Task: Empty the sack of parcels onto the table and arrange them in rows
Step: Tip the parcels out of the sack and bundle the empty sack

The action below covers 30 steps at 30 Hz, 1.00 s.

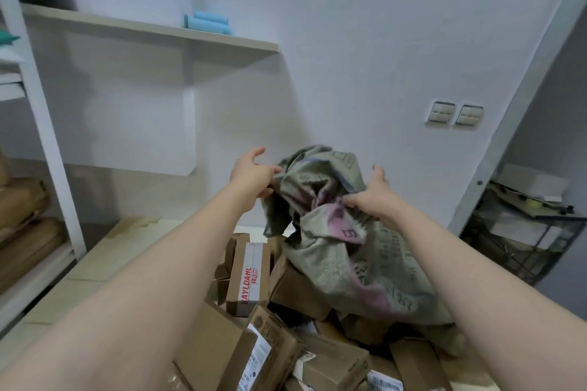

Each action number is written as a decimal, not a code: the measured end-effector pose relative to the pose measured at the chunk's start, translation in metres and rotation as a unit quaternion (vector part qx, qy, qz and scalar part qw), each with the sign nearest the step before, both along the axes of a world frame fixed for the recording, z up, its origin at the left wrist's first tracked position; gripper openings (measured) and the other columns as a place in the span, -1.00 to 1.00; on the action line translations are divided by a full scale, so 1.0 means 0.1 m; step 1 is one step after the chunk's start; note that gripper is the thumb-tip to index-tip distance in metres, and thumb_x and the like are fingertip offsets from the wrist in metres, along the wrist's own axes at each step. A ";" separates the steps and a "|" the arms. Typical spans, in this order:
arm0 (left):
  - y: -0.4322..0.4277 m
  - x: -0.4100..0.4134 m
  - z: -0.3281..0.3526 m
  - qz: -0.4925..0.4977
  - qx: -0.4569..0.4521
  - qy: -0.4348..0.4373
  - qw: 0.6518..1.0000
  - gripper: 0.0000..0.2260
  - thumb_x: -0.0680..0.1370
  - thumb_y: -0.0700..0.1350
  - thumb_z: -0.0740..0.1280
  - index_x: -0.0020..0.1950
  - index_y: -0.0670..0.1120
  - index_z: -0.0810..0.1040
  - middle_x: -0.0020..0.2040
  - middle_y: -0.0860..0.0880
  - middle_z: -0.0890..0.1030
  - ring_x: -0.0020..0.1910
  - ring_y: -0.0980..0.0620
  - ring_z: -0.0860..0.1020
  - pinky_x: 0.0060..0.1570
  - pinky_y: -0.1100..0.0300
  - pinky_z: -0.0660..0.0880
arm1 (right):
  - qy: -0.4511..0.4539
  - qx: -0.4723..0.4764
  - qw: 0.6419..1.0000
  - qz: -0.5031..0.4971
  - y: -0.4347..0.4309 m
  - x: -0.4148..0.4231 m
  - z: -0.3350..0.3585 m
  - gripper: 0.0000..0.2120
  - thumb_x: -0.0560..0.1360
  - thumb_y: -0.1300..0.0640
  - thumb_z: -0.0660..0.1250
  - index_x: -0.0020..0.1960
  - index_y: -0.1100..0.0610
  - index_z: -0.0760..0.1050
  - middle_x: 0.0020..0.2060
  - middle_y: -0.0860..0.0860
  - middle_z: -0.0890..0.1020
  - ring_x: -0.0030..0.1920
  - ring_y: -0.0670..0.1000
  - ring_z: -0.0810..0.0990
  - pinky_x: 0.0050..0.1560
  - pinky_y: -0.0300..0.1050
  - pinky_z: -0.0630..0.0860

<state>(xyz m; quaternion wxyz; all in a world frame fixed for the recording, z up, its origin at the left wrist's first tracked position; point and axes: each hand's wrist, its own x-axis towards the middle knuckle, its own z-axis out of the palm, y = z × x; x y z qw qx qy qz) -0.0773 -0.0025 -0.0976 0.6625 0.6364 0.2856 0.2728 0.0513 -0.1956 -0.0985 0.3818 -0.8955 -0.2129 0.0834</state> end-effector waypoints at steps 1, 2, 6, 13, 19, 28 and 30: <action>-0.02 -0.02 0.01 -0.032 -0.009 0.020 0.999 -0.49 0.56 -0.26 0.32 0.47 0.05 0.33 0.09 -0.06 0.60 -0.12 0.00 0.52 -0.21 0.11 0.59 | -0.024 0.028 0.999 0.024 0.01 -0.06 0.02 -0.03 0.44 0.07 0.49 0.59 0.05 -0.11 0.51 0.15 0.13 0.47 0.18 0.23 0.40 0.07 0.27; -0.05 -0.05 -0.01 -0.065 0.003 0.055 0.996 -0.50 0.58 -0.18 0.34 0.49 0.04 0.31 0.16 -0.06 0.55 -0.06 -0.02 0.50 -0.15 0.08 0.59 | -0.050 0.028 0.996 0.061 0.03 -0.12 0.03 -0.09 0.44 0.07 0.49 0.58 0.01 -0.01 0.51 0.11 0.18 0.46 0.13 0.26 0.42 0.04 0.26; -0.12 -0.06 -0.27 -0.091 0.075 0.156 0.981 -0.45 0.48 0.10 0.44 0.42 -0.02 0.41 0.31 -0.09 0.50 0.15 -0.07 0.51 0.15 0.04 0.51 | -0.122 -0.182 0.953 0.210 0.08 -0.32 -0.11 -0.72 0.50 0.17 0.40 0.21 0.03 0.59 0.09 -0.03 0.62 0.08 -0.04 0.57 0.05 -0.26 0.40; -0.17 -0.15 -0.57 -0.023 0.131 0.252 0.958 -0.27 0.39 0.13 0.52 0.47 0.13 0.27 0.53 -0.13 0.05 0.39 -0.24 0.29 0.33 -0.06 0.39 | 0.139 -0.423 0.863 0.238 -0.06 -0.39 0.03 -0.63 0.50 -0.12 0.39 0.23 0.02 0.57 0.18 -0.03 0.62 0.14 0.02 0.61 0.26 0.21 0.47; -0.40 -0.12 -0.55 -0.114 0.148 0.169 0.968 -0.59 0.48 -0.34 0.42 0.28 -0.05 0.56 0.19 -0.08 0.56 -0.07 -0.02 0.54 -0.12 0.32 0.54 | -0.188 -0.209 0.960 -0.013 0.27 -0.25 0.00 -0.39 0.43 -0.44 0.21 0.05 0.11 0.50 0.07 0.16 0.59 0.11 0.18 0.56 0.05 0.02 0.51; -0.29 -0.05 -0.52 -0.005 -0.080 0.159 0.984 -0.01 0.38 0.26 0.47 0.57 -0.05 -0.05 0.39 -0.18 0.36 0.25 -0.26 0.46 -0.02 -0.04 0.53 | -0.145 -0.235 0.959 0.067 0.29 -0.18 -0.20 -0.66 0.66 0.11 0.07 0.26 0.25 0.50 0.28 0.21 0.54 0.27 0.19 0.50 0.19 -0.08 0.42; -0.27 -0.01 -0.49 -0.026 -0.109 0.120 0.986 -0.31 0.51 0.35 0.21 0.45 -0.12 0.30 0.26 -0.17 0.53 0.08 -0.16 0.54 -0.14 0.05 0.53 | -0.112 -0.052 0.992 -0.041 0.40 -0.14 -0.12 -0.61 0.68 0.08 0.01 0.27 0.29 0.48 0.29 0.26 0.51 0.28 0.23 0.48 0.21 -0.05 0.38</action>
